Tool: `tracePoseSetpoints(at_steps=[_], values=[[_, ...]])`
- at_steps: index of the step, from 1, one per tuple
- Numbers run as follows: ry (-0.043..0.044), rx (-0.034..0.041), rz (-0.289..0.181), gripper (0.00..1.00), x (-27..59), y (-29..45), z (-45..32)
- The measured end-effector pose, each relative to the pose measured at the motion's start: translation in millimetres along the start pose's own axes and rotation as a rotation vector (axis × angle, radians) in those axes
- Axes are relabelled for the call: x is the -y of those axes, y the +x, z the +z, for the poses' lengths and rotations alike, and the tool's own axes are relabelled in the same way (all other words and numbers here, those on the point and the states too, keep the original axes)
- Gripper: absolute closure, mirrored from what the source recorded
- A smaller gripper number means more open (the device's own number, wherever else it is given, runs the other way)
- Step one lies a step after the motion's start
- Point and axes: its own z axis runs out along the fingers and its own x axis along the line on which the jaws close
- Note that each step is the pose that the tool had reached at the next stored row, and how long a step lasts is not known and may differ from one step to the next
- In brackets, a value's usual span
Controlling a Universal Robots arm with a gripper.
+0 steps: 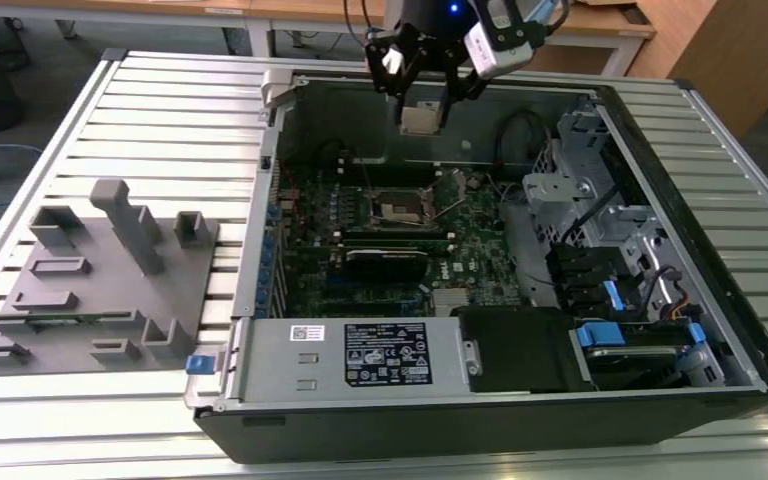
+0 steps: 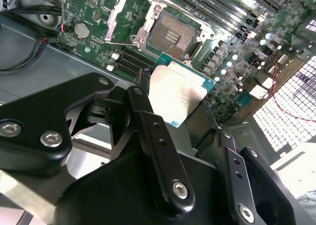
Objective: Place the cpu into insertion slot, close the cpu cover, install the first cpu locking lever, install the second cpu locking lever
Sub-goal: 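Place the cpu into insertion slot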
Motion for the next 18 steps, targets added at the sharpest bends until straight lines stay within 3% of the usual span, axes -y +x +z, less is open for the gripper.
tracePoseSetpoints(at_steps=[18], values=[[0.0,0.0,0.0,0.46,0.5,-0.1,5.9]])
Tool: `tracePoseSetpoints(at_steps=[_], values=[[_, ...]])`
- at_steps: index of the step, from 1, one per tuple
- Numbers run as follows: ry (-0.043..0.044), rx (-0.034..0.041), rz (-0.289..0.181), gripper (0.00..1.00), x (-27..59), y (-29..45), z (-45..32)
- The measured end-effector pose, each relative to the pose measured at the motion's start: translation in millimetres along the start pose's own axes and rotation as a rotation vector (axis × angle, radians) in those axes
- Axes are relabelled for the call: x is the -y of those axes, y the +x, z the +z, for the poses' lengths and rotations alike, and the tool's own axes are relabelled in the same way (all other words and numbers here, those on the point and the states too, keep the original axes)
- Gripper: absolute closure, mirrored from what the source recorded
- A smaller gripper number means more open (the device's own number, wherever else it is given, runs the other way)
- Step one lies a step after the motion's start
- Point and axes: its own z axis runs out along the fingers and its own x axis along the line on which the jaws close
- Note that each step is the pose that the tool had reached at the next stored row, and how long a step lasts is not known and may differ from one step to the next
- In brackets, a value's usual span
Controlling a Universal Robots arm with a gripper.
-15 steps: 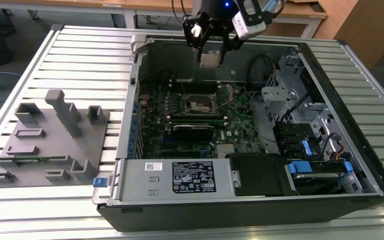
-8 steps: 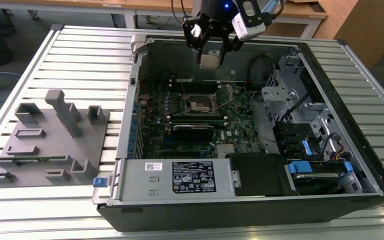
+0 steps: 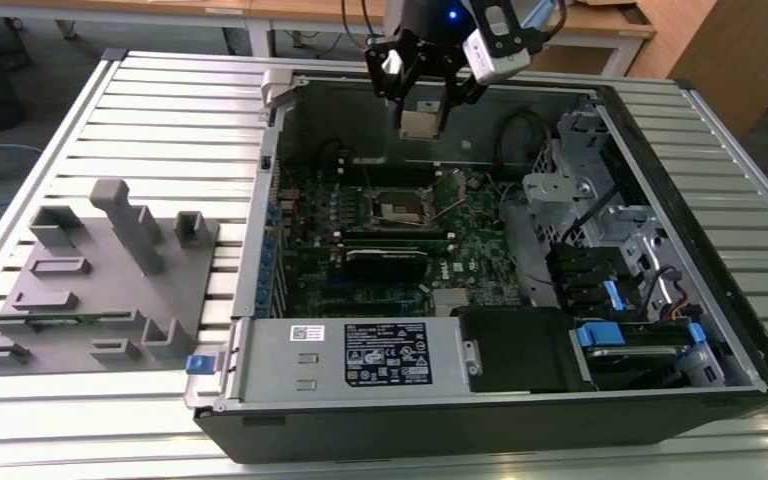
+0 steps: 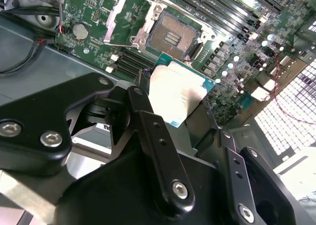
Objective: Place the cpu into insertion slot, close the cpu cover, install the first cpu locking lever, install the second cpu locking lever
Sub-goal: 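Place the cpu into insertion slot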
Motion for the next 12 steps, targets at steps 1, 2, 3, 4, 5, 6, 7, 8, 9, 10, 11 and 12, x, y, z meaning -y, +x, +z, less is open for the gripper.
tracePoseSetpoints(at_steps=[1,2,3,4,5,6,7,8,9,10,11,12], values=[[-0.0001,0.0,0.0,0.46,0.1,0.0,0.6],[-0.0001,0.0001,0.0,0.46,0.1,0.0,1.3],[0.0,0.0,0.0,0.46,0.2,0.1,2.0],[0.0,0.0001,0.0,0.46,0.2,0.1,2.6],[0.0,0.0001,0.0,0.46,0.3,0.1,3.3],[0.0001,0.0001,0.0,0.46,0.3,0.2,3.7],[0.0002,0.0001,0.0,0.46,0.3,0.2,4.1],[0.0001,0.0001,0.0,0.46,0.4,0.3,5.0],[0.0,0.0002,0.0,0.46,0.4,0.2,5.3],[0.0,0.0002,0.0,0.46,0.5,0.2,5.6],[0.0001,0.0001,0.0,0.46,0.5,0.2,5.8],[0.0001,0.0001,0.0,0.46,0.5,0.2,6.0]])
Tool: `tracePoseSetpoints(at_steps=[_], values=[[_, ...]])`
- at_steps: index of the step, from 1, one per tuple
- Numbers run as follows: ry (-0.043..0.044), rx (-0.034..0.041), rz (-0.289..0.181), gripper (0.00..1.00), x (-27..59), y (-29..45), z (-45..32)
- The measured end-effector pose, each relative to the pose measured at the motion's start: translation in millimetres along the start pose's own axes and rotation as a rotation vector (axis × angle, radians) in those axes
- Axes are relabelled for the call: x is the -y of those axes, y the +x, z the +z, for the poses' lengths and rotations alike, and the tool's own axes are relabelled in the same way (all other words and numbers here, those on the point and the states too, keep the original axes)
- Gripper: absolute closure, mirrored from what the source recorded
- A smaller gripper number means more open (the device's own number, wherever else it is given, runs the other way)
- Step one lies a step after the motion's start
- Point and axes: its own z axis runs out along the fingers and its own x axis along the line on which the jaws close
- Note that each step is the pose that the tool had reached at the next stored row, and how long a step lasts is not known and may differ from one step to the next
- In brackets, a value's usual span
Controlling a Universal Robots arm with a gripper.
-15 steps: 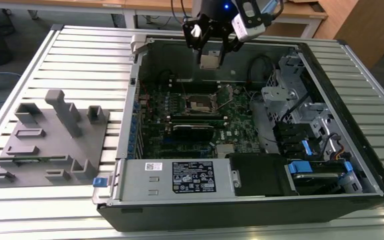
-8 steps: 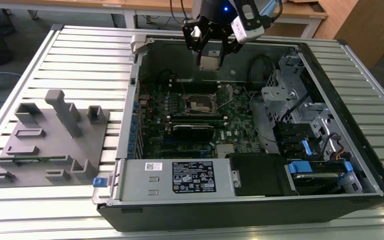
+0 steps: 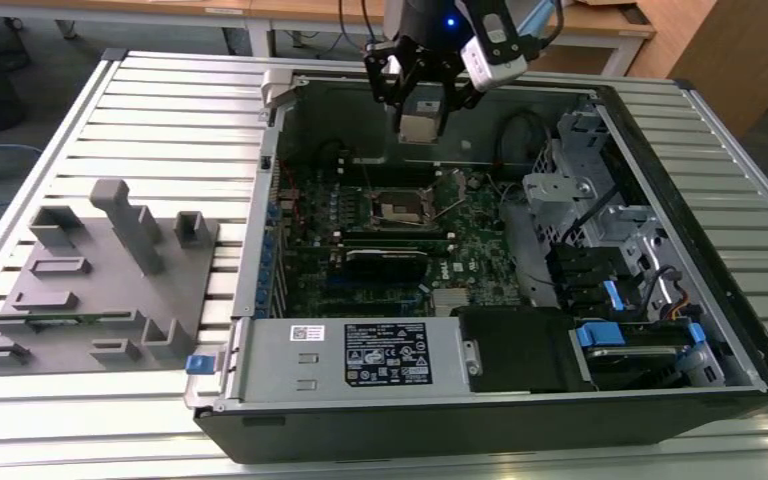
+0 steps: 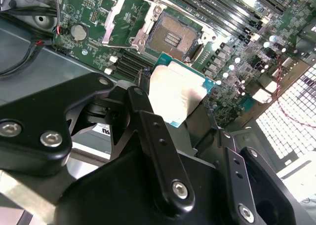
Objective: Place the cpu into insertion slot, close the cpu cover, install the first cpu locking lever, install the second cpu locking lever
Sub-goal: 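Place the cpu into insertion slot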
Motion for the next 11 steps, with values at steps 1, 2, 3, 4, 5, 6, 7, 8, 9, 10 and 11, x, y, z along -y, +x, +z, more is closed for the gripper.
tracePoseSetpoints(at_steps=[1,2,3,4,5,6,7,8,9,10,11], values=[[0.0,0.0,0.0,0.46,0.0,0.0,0.2],[0.0,0.0,0.0,0.46,0.0,0.0,0.4],[0.0,0.0,0.0,0.46,0.1,0.0,0.6],[-0.0001,0.0,0.0,0.46,0.1,0.0,0.9],[-0.0002,0.0001,0.0,0.46,0.1,0.0,1.3],[-0.0003,0.0001,0.0,0.46,0.2,0.0,1.9],[-0.0001,0.0001,0.0,0.46,0.2,0.0,2.5],[0.0,0.0,0.0,0.46,0.3,-0.1,3.1],[-0.0001,0.0001,0.0,0.46,0.3,-0.1,3.8],[0.0,0.0,0.0,0.46,0.4,-0.1,4.3],[0.0,0.0,0.0,0.46,0.4,-0.1,4.8]])
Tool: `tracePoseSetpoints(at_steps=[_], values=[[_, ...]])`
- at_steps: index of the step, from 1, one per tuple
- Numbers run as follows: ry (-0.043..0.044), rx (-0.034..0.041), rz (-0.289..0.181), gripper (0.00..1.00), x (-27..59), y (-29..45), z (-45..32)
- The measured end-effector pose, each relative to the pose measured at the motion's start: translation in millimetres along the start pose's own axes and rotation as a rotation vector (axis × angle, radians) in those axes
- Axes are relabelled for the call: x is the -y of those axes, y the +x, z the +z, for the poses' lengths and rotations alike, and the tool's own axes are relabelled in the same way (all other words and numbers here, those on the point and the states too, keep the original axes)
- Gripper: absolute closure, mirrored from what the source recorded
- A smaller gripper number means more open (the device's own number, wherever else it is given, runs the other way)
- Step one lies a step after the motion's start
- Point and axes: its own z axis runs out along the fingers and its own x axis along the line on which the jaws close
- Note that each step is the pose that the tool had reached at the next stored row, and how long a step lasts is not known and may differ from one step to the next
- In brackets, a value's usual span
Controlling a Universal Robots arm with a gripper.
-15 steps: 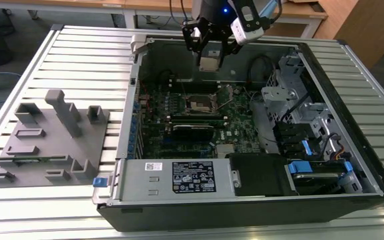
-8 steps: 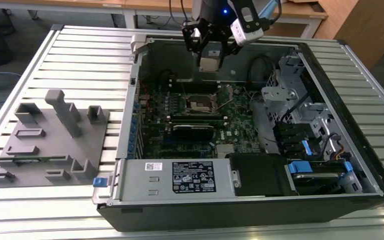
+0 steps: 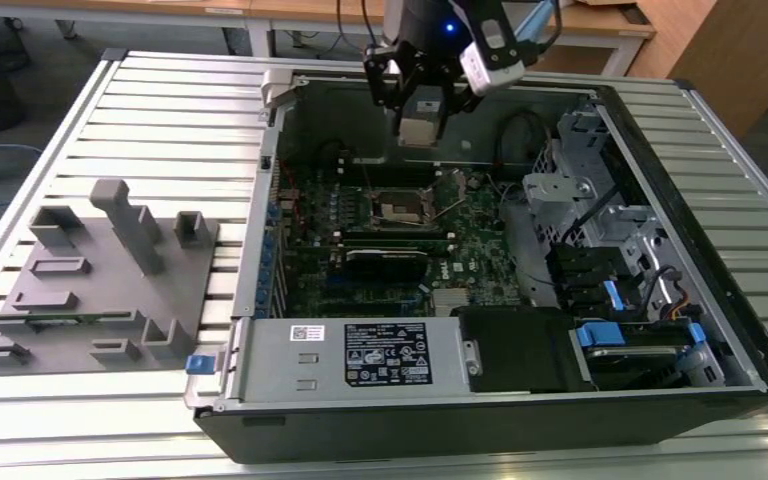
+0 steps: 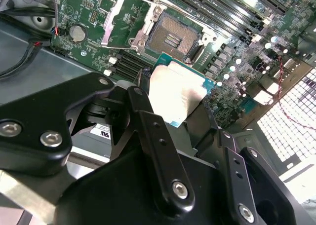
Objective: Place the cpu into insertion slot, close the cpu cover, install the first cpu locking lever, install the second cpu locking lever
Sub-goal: 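Place the cpu into insertion slot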
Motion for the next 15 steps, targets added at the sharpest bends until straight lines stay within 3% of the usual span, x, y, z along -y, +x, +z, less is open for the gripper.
tracePoseSetpoints(at_steps=[15], values=[[-0.0001,0.0007,0.0,0.46,0.7,0.5,8.6]])
